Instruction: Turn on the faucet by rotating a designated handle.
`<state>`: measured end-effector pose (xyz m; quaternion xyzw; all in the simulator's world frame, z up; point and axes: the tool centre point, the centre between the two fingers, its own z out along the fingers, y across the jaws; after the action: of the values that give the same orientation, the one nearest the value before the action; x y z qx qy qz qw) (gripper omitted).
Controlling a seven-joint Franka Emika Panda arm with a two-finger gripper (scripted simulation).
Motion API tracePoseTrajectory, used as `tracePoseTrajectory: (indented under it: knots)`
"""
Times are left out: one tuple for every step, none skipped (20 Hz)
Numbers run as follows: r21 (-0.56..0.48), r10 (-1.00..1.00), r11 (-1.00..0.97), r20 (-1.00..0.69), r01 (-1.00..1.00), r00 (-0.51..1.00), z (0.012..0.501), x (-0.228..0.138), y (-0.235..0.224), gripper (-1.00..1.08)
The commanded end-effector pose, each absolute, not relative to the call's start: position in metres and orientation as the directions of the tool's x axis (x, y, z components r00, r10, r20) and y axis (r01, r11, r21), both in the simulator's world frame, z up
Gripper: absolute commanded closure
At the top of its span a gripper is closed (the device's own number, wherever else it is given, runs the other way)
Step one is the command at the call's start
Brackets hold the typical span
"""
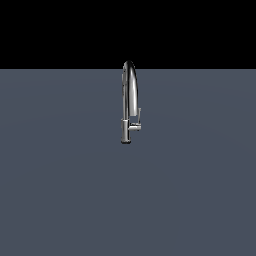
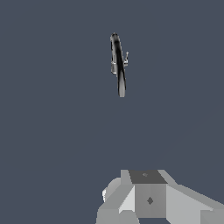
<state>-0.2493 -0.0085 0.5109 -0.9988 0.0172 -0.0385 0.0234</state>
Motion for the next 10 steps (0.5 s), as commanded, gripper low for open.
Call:
tracePoseTrajectory:
  knots:
    - [-0.048, -0.036, -0.998, 0.076, -0.033, 0.996, 0.511, -0.249, -0.008, 1.08]
    - [-0.048, -0.036, -0.998, 0.076, -0.033, 0.996, 0.511, -0.249, -0.008, 1.08]
    - [-0.049, -0.037, -0.998, 0.075, -0.034, 0.997, 0.511, -0.249, -0.008, 1.08]
    - [-0.05, -0.039, -0.998, 0.073, -0.035, 0.997, 0.511, -0.248, -0.008, 1.08]
    - [-0.052, -0.041, -0.998, 0.071, -0.037, 0.997, 0.511, -0.247, -0.008, 1.08]
    - [-0.055, -0.043, -0.998, 0.068, -0.039, 0.997, 0.51, -0.246, -0.008, 1.08]
    - [-0.058, -0.046, -0.997, 0.064, -0.042, 0.997, 0.51, -0.244, -0.008, 1.08]
    - [-0.061, -0.05, -0.997, 0.06, -0.046, 0.997, 0.51, -0.242, -0.008, 1.08]
    - [-0.065, -0.054, -0.997, 0.054, -0.05, 0.997, 0.51, -0.24, -0.008, 1.08]
    - [-0.069, -0.058, -0.996, 0.049, -0.055, 0.997, 0.509, -0.238, -0.008, 1.08]
